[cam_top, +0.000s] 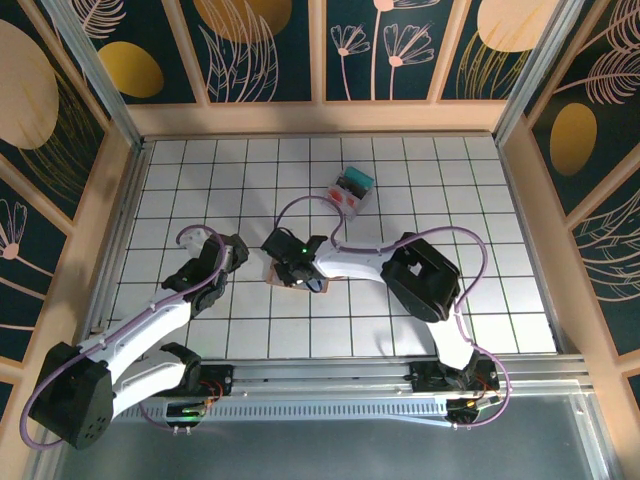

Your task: Take the credit cards out of the card holder

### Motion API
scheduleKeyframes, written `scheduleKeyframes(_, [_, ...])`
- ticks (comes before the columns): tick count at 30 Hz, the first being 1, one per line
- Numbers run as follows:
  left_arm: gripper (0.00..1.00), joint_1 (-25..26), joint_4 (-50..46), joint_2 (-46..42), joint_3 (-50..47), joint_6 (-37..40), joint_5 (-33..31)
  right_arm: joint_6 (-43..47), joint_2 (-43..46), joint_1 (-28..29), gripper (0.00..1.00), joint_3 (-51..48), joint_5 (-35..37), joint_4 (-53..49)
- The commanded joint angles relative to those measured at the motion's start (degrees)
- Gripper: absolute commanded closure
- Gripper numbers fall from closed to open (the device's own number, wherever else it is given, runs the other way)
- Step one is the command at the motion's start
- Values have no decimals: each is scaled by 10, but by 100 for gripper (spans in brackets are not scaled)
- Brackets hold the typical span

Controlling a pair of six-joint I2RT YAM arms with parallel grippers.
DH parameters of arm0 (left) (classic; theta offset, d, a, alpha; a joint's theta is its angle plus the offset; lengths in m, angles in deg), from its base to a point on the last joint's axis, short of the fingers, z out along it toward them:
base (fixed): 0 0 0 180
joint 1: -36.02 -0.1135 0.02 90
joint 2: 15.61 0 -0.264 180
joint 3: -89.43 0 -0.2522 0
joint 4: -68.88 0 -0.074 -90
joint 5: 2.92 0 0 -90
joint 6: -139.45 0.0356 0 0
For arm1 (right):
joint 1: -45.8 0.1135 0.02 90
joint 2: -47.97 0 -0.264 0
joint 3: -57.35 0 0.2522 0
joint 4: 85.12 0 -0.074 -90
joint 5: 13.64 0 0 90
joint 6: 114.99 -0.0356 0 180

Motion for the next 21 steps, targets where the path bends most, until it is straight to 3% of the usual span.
scheduleKeyframes(1, [1,-4,-11,9,23,10,1,37,32,7,69,-40,9,-32])
scheduleKeyframes(21, [1,-4,-24,-2,33,19,-9,122,130,0,64,-122,103,-63])
